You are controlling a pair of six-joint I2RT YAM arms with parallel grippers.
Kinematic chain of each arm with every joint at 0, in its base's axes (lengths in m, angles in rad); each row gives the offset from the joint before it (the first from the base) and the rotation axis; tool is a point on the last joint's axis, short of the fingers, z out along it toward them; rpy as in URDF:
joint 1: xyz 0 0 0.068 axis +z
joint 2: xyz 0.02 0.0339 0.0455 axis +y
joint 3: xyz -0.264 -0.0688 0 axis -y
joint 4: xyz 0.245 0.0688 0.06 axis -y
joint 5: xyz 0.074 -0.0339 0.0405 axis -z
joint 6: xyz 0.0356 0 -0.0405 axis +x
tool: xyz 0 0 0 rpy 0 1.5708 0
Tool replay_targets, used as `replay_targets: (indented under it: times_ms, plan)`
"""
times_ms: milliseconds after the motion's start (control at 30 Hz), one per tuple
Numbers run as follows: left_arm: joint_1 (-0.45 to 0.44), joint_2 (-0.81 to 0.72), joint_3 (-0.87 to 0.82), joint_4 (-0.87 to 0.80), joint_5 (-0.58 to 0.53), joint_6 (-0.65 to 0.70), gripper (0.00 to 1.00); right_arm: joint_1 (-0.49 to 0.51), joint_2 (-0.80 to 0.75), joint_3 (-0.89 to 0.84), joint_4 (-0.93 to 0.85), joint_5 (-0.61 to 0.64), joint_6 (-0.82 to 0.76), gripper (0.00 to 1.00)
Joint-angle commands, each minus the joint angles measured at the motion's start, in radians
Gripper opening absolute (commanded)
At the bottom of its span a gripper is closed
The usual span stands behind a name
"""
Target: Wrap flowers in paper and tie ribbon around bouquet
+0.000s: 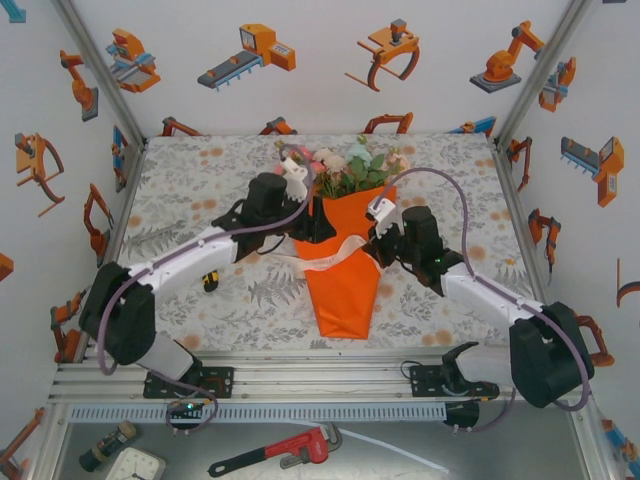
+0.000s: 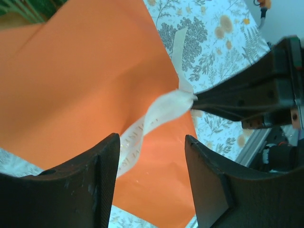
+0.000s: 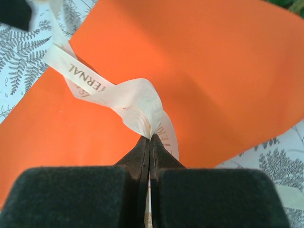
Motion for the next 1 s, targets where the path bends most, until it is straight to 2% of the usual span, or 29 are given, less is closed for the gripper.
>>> replay_targets:
  times_ms: [0,100,167,300,433,667,967]
  plan:
    - [-0.077,-0.015,-0.117,0.284,-0.073,-0.116,0.52,-0.01,-0.001,0.03,-0.029,0.027,0.074,0.0]
    - [-0.143,0.077,-0.161,0.501,-0.074,-0.151,0.47,-0.015,0.003,0.035,-0.021,0.03,0.093,0.0]
    - [-0.158,0.158,-0.176,0.665,-0.071,-0.215,0.45,-0.023,0.003,0.037,-0.012,0.033,0.118,0.0]
    - [-0.181,0.296,-0.182,0.869,-0.084,-0.31,0.45,-0.033,0.004,0.045,-0.001,0.021,0.161,0.0]
    - [-0.196,0.354,-0.207,0.941,-0.152,-0.316,0.45,-0.041,0.002,0.06,-0.013,0.021,0.201,0.0]
    - [-0.2,0.464,-0.189,1.099,-0.148,-0.301,0.45,-0.043,0.018,0.079,-0.029,0.007,0.23,0.0]
    - [-0.218,0.545,-0.149,1.205,-0.21,-0.301,0.45,-0.051,0.024,0.084,-0.015,0.002,0.259,0.0]
